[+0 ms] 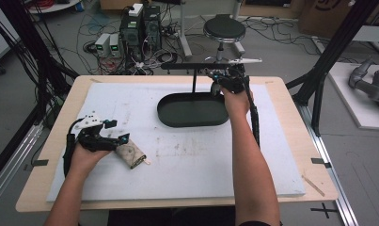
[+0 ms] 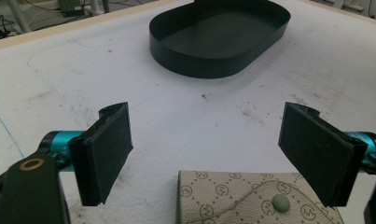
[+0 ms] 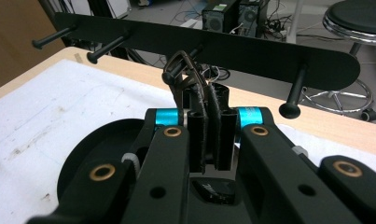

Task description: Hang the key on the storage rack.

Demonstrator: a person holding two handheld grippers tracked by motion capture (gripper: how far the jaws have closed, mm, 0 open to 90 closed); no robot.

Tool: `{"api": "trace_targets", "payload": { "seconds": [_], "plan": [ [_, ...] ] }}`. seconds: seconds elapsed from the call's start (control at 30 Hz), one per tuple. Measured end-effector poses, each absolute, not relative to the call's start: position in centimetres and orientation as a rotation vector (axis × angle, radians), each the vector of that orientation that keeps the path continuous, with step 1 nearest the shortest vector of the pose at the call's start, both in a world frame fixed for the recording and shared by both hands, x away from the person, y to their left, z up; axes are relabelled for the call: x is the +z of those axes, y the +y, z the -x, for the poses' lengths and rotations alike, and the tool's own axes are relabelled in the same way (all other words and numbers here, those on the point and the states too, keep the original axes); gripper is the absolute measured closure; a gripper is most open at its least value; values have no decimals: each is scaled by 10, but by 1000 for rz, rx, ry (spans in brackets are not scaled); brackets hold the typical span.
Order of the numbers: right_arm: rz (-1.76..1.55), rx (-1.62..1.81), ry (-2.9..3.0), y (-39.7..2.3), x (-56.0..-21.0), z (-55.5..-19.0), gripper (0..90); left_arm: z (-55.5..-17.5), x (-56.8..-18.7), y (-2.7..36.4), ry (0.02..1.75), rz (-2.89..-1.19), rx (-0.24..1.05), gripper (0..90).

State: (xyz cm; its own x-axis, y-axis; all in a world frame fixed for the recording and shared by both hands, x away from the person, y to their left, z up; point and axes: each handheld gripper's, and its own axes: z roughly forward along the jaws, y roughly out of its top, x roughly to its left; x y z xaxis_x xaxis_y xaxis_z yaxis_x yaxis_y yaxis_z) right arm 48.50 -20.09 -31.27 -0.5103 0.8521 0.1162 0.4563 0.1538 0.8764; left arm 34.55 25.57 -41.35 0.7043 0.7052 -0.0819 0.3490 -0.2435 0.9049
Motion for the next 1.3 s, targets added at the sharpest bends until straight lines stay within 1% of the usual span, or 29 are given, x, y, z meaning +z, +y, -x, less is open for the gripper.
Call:
{"api": "trace_targets", "payload": {
  "seconds": [0.13,0.27,0.33,0.4,0.5,0.7,0.73,0.77,1.07,1.3],
  "plan": [
    [-1220,1316,1969,-198,-309,-480,702,-346,-414,256,826,-1855,420,172],
    [-1166,1223,1954,-197,-302,-472,572,-346,-414,255,822,-1857,419,172],
    [-1140,1181,1944,-199,-302,-467,490,-346,-414,255,821,-1858,417,172],
    [-1107,1168,1941,-203,-302,-460,456,-346,-414,255,822,-1862,414,172],
    [-1103,1187,1988,-209,-301,-454,378,-346,-415,254,822,-1874,412,172],
    [-1067,1205,2028,-222,-306,-437,289,-346,-415,253,822,-1873,407,172],
    [-1067,1205,2028,-222,-306,-437,289,-346,-415,253,822,-1873,407,172],
    [-1070,1196,2060,-226,-309,-432,259,-346,-415,253,822,-1875,407,172],
    [-1098,1258,2070,-253,-331,-403,220,-346,-416,252,817,-1885,405,172],
    [-1090,1285,2090,-262,-353,-380,209,-345,-416,252,826,-1882,404,172]
  ]
}}
